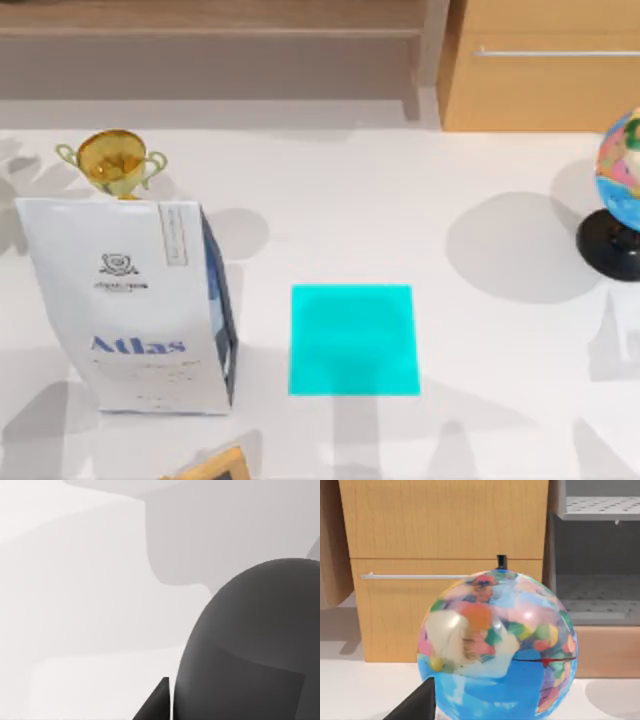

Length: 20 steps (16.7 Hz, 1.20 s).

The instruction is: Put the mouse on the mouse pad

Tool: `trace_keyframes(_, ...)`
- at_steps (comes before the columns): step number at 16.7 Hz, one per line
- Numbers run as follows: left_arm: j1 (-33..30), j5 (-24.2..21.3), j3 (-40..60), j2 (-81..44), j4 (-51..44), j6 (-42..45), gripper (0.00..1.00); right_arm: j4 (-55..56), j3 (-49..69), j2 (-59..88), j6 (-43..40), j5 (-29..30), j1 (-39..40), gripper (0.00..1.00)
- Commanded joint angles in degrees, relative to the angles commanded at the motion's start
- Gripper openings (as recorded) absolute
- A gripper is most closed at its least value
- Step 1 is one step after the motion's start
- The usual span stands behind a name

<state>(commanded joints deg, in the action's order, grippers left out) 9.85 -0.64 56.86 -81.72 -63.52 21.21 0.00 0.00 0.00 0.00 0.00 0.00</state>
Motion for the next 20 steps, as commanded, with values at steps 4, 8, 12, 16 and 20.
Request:
trace_keyframes(4, 0.18, 0.04, -0.16, -0.23, 0.15, 0.12, 0.0, 0.0, 0.0, 0.0, 0.0, 0.0, 0.0, 1.0)
trace_keyframes(8, -0.03, -0.38, 3.18, -0.72, 0.64, 5.68, 0.0, 0.0, 0.0, 0.0, 0.0, 0.0, 0.0, 1.0)
trace_keyframes(12, -1.79, -1.48, 11.49, -2.35, 1.62, 19.64, 0.0, 0.0, 0.0, 0.0, 0.0, 0.0, 0.0, 1.0)
trace_keyframes(16, -6.05, -2.83, 22.06, -5.62, 2.45, 38.26, 0.0, 0.0, 0.0, 0.0, 0.0, 0.0, 0.0, 1.0)
trace_keyframes(20, -13.41, -3.74, 32.61, -10.9, 2.85, 58.63, 0.0, 0.0, 0.0, 0.0, 0.0, 0.0, 0.0, 1.0)
